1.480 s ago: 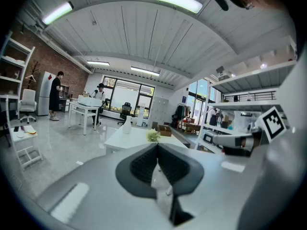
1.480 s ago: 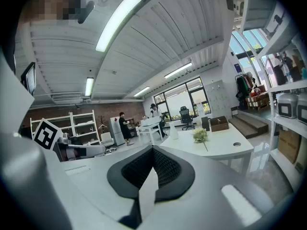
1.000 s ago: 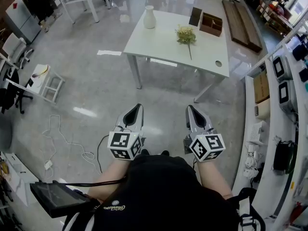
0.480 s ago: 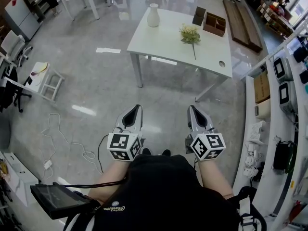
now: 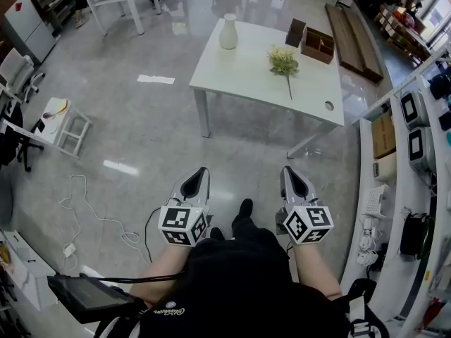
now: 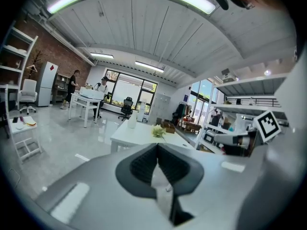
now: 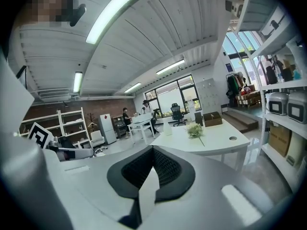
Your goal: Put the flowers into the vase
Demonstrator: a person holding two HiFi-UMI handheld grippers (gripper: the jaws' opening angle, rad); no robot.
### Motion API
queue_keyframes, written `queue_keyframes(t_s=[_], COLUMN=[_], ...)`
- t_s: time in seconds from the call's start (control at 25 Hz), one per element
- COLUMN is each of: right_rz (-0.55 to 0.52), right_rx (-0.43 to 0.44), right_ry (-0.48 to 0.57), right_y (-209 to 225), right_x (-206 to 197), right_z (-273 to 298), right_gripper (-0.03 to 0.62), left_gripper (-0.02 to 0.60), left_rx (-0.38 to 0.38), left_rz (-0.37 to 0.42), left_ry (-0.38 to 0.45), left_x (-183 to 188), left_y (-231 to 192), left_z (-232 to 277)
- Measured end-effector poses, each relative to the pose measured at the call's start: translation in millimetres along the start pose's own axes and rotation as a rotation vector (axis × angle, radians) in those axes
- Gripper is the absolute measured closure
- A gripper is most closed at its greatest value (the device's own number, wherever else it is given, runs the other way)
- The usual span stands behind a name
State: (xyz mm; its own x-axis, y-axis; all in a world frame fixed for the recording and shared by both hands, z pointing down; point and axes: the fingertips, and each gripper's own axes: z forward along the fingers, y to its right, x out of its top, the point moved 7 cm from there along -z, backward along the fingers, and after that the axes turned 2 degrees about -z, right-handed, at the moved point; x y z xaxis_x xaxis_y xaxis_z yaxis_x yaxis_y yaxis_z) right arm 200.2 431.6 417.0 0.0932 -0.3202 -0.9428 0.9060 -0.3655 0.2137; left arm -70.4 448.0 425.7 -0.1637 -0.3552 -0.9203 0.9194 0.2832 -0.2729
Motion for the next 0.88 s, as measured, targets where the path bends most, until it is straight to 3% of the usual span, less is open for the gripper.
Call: queue_keyframes(t_s=[0.32,0.88], right_rz=[-0.001,0.005], right_rx=[0.07,0.191], right_ry=[-0.008,-0.024], right_y=[41.7,142.8], right_x=[21.2,79.0], right_z=[73.6,182.6], right_gripper=[0.594,0.594], left_gripper=[0.575,0.574], left_rx=[0.037,0.123], left_rz=[0.013,0.02], left_ry=[0.018,0.045], left_x=[25.1,74.3], left_y=[-8.2,16.5], left_z=[71.1,202.8])
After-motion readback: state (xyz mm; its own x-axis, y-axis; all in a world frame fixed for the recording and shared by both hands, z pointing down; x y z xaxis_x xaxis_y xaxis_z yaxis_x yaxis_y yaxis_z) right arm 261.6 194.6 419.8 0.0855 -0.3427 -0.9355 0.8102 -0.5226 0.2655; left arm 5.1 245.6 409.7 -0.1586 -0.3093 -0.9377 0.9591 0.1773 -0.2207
